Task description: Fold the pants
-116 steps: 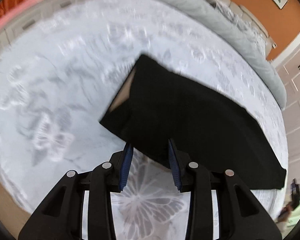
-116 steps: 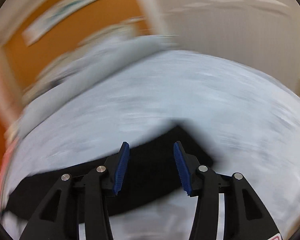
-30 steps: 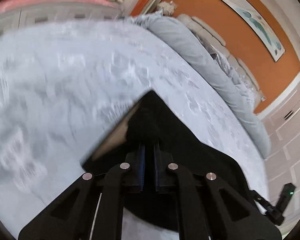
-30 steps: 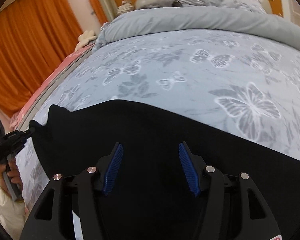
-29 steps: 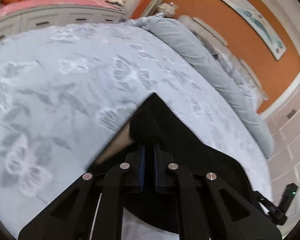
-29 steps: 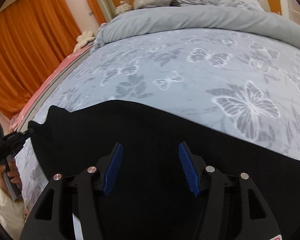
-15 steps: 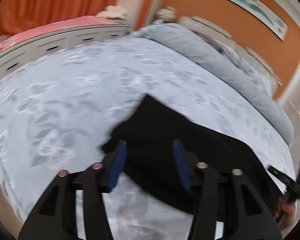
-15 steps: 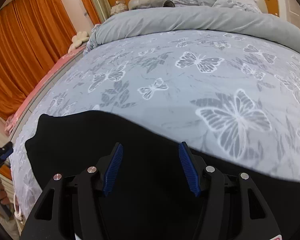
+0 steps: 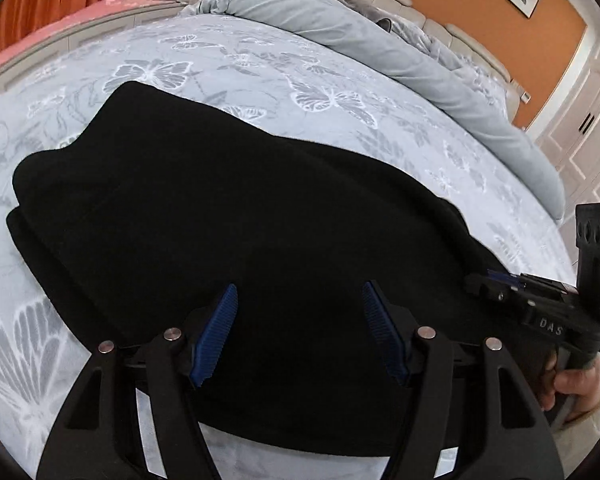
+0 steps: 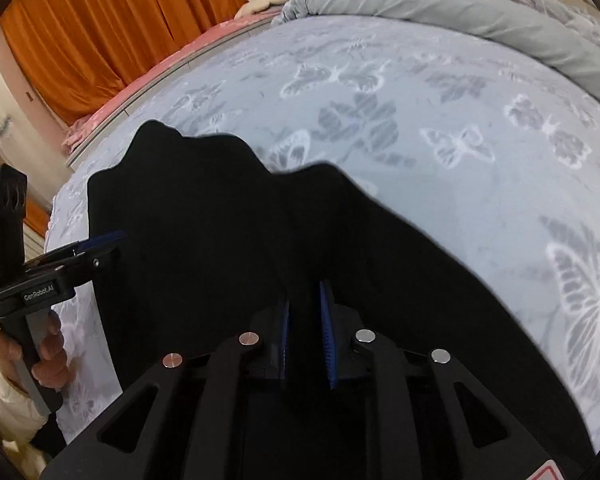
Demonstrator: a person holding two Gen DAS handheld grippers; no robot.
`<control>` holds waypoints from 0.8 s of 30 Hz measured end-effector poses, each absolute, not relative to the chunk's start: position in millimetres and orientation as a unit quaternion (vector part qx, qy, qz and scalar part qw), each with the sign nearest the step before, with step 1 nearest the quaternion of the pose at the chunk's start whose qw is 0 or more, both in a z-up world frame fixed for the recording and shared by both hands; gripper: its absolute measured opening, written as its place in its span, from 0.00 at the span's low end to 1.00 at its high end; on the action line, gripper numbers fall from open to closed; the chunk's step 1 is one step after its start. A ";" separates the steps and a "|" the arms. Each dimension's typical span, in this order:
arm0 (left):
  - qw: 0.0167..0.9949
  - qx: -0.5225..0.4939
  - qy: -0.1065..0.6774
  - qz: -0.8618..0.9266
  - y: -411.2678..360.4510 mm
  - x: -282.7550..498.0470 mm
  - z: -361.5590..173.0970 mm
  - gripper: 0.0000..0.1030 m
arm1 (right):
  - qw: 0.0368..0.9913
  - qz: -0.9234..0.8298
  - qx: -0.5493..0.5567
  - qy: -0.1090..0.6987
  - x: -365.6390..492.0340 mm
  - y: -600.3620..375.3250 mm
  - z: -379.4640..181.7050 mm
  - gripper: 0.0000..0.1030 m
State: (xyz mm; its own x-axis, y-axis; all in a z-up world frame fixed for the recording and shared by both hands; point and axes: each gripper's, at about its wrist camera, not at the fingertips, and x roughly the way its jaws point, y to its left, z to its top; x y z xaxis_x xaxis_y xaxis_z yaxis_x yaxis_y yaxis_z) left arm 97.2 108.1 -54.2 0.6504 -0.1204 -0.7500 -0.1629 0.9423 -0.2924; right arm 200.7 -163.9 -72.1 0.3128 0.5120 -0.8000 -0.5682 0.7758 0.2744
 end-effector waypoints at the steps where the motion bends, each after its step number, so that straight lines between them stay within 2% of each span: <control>1: 0.894 -0.163 0.418 0.014 105.7 95.8 -55.6 0.62 | 0.806 0.336 -0.006 0.487 205.8 -169.2 -71.2 0.16; 2: 0.895 -0.158 0.417 0.016 105.5 96.7 -56.2 0.62 | 0.802 0.338 0.024 0.491 212.5 -175.8 -68.7 0.17; 3: 0.897 -0.150 0.416 0.017 103.0 96.7 -56.8 0.62 | 0.800 0.340 0.046 0.493 217.7 -181.9 -67.5 0.24; 4: 0.897 -0.149 0.416 0.019 104.6 97.1 -56.9 0.62 | 0.789 0.349 0.079 0.499 225.8 -188.0 -67.3 0.32; 5: 0.897 -0.149 0.415 0.020 104.0 97.3 -57.5 0.62 | 0.774 0.357 0.113 0.510 235.3 -192.1 -69.9 0.46; 6: 0.898 -0.149 0.414 0.018 103.2 97.8 -57.7 0.65 | 0.757 0.364 0.150 0.522 244.4 -195.5 -75.5 0.51; 12: 0.899 -0.145 0.412 0.014 102.8 96.7 -55.9 0.69 | 0.659 0.385 0.325 0.558 288.9 -202.4 -106.5 0.53; 13: 0.899 -0.147 0.412 0.013 104.0 98.3 -55.9 0.69 | 0.648 0.385 0.338 0.564 293.8 -200.5 -110.9 0.51; 15: 0.898 -0.155 0.412 0.010 106.3 98.8 -55.7 0.69 | 0.659 0.368 0.313 0.577 299.2 -191.9 -112.8 0.23; 16: 0.897 -0.157 0.412 0.009 107.3 98.6 -56.1 0.69 | 0.660 0.358 0.295 0.591 299.4 -184.7 -114.9 0.18; 21: 0.896 -0.167 0.412 0.006 109.3 97.1 -55.5 0.70 | 0.718 0.332 0.254 0.556 301.0 -178.4 -88.1 0.06; 24: 0.898 -0.161 0.410 0.004 105.3 98.5 -55.9 0.74 | 0.738 0.313 0.244 0.546 319.8 -178.1 -85.5 0.06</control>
State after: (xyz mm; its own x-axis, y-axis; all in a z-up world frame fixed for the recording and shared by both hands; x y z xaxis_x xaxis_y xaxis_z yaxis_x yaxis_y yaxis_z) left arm 98.5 105.3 -55.9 0.6642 -0.1245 -0.7371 -0.1387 0.9484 -0.2852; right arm 319.8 -178.1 -85.5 0.2077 0.7278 -0.6536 -0.1958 0.6855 0.7012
